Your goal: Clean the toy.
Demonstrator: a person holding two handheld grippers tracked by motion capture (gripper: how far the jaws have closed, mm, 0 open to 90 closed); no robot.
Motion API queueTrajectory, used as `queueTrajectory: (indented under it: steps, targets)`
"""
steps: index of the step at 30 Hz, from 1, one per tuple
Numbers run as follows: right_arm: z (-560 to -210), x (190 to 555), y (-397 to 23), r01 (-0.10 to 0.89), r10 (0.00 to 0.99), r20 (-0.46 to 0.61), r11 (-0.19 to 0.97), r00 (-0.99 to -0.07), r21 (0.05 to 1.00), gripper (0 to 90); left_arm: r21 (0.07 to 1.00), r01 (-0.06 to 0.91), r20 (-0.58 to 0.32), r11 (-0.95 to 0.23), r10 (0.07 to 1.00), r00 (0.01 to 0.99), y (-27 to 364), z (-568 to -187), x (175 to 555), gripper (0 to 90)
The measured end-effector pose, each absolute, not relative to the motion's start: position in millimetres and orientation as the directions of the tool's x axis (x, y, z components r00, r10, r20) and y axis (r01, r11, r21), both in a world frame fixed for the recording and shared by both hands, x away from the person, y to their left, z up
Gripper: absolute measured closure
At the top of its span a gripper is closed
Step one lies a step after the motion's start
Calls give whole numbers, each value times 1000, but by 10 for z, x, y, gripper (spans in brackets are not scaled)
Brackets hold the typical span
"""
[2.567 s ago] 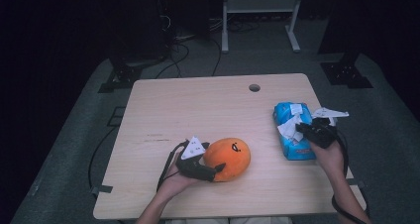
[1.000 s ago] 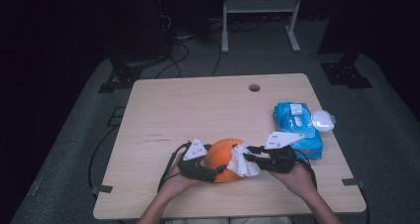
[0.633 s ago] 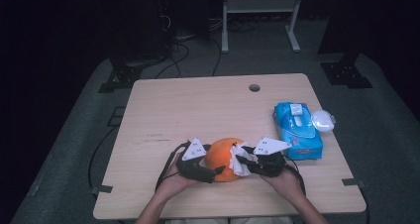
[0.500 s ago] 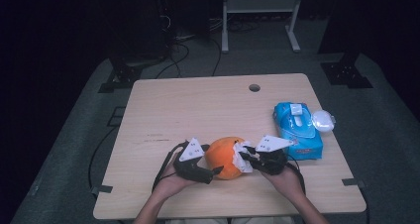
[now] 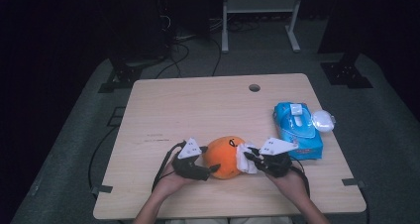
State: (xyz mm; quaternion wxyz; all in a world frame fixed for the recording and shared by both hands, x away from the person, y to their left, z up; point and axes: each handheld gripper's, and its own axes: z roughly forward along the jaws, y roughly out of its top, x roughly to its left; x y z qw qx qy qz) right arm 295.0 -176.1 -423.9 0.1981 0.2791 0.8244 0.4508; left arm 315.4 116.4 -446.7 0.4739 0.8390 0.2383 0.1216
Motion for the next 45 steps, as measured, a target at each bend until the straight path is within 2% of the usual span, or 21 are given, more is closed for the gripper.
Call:
queueTrajectory:
  steps: [3,6,9,13,14,16,19,21,25,26,28,30,35,37,41,44,45]
  targets:
    - [-4266,2886,-1724,285,610,-36,421,-792,861,786,854,293,-30,-430,521,853,1148,-4479,3186,233]
    - [-4269,2758,-1510,216,537,-83,470,-839,856,786,854,297,-34,-426,525,850,1159,-4488,3192,234]
    - [-4239,2821,-1544,227,565,-73,442,-822,868,786,859,302,-48,-413,522,851,1189,-4479,3192,231]
    - [-4315,2931,-1716,287,628,-25,390,-778,875,786,869,318,-80,-379,527,846,1202,-4391,3185,157]
    - [-4323,2927,-1724,294,629,-14,383,-777,876,786,864,314,-70,-394,523,849,1187,-4395,3186,167]
    - [-4309,2882,-1669,283,609,-7,380,-793,881,786,855,316,-69,-411,514,855,1169,-4439,3189,244]
    - [-4308,2769,-1466,233,528,-24,415,-849,880,785,856,325,-87,-403,507,857,1183,-4453,3201,307]
    - [-4297,2736,-1369,188,516,-91,463,-852,866,786,855,329,-91,-402,508,857,1207,-4431,3202,314]
    - [-4272,2860,-1540,240,580,-47,408,-813,881,786,872,362,-136,-330,548,826,1304,-4362,3226,262]
    - [-4284,2883,-1590,252,594,-35,393,-804,884,786,868,373,-142,-327,556,819,1319,-4365,3241,280]
    - [-4300,2886,-1629,267,598,-15,381,-801,885,786,864,390,-159,-318,563,811,1327,-4411,3265,369]
    - [-4295,2826,-1552,239,574,-39,401,-818,884,786,857,401,-151,-325,585,797,1294,-4465,3280,417]
    - [-4346,2669,-1216,158,474,-106,483,-874,861,786,855,403,-154,-326,582,798,1293,-4488,3287,431]
    - [-4320,2692,-1240,157,482,-106,474,-870,866,786,853,411,-164,-321,583,796,1308,-4489,3289,426]
    - [-4229,2817,-1503,203,585,-78,399,-807,894,785,859,399,-159,-321,573,804,1287,-4476,3281,397]
    - [-4286,2880,-1613,233,614,-66,394,-787,889,786,879,384,-160,-284,583,797,1269,-4444,3276,212]
    - [-4311,2877,-1605,243,609,-49,388,-792,889,786,878,384,-167,-284,571,804,1253,-4445,3272,205]
